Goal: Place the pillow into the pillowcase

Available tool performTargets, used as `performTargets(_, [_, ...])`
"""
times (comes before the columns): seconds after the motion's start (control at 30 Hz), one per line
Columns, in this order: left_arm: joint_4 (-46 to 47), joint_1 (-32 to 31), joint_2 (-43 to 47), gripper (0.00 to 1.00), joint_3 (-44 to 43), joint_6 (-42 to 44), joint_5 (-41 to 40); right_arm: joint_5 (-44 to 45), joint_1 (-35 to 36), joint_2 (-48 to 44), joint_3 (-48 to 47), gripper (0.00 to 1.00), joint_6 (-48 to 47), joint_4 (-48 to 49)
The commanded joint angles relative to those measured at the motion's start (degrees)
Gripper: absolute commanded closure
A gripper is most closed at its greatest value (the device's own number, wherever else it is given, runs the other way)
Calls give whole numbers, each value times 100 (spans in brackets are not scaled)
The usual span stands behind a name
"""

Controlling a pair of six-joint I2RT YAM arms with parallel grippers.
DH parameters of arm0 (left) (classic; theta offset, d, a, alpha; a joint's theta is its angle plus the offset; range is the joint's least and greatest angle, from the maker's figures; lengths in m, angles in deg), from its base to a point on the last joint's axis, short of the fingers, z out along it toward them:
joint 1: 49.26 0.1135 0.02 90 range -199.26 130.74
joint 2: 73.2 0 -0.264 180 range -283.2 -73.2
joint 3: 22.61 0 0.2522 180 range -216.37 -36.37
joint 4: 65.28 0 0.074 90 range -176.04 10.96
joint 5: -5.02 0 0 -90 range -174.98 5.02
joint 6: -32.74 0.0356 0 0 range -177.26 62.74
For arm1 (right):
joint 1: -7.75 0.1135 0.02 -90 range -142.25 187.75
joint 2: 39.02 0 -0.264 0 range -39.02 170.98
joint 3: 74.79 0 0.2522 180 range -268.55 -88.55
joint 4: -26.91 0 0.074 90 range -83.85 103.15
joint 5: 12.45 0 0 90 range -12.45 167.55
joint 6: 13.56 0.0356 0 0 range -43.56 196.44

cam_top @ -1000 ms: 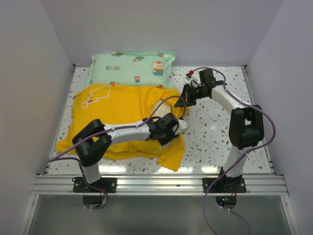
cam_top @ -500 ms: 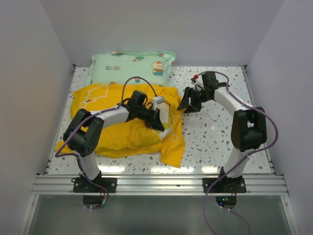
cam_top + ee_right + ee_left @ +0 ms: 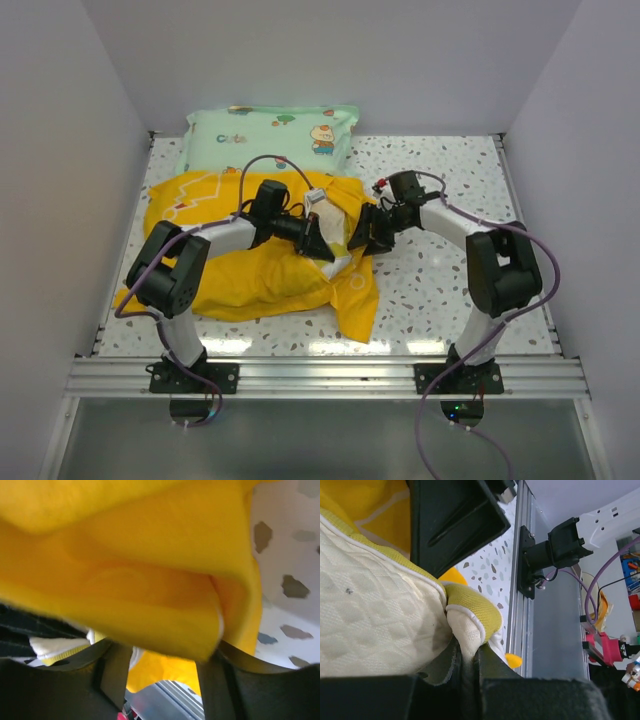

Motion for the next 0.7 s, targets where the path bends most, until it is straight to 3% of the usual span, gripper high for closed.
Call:
performTargets(0.0, [507,57,14,100,-32,-175,282,55,221,278,-71,44,302,594])
performTargets(0.1, [507,57,23,100,-41,-202,203,-42,274,620,-176,45,425,735])
performTargets(0.2, [-33,92,41,100,-198,17,-130,-445,266,745,-238,93,286,718])
performTargets(0.23, [-342,110,41,100,-303,166,-636,-516,231,554,-230,100,181,683])
performTargets(0.3, [-1115,110,32,100,-558,518,-1228,-1005,64,202,58,100,4,944])
performTargets(0.37, [-1294,119,5,100,-656,528,-1905,-1376,-164,-498,314,100,-14,1182])
performTargets(0.5, [-1146,101,-91,100,-822,282,-2811,-2710,-271,-1337,762,100,293,1877])
performTargets(0.67, [-681,-145,-293,100,-999,204,-3603,-3205,-244,-1882,808,100,1276,2493])
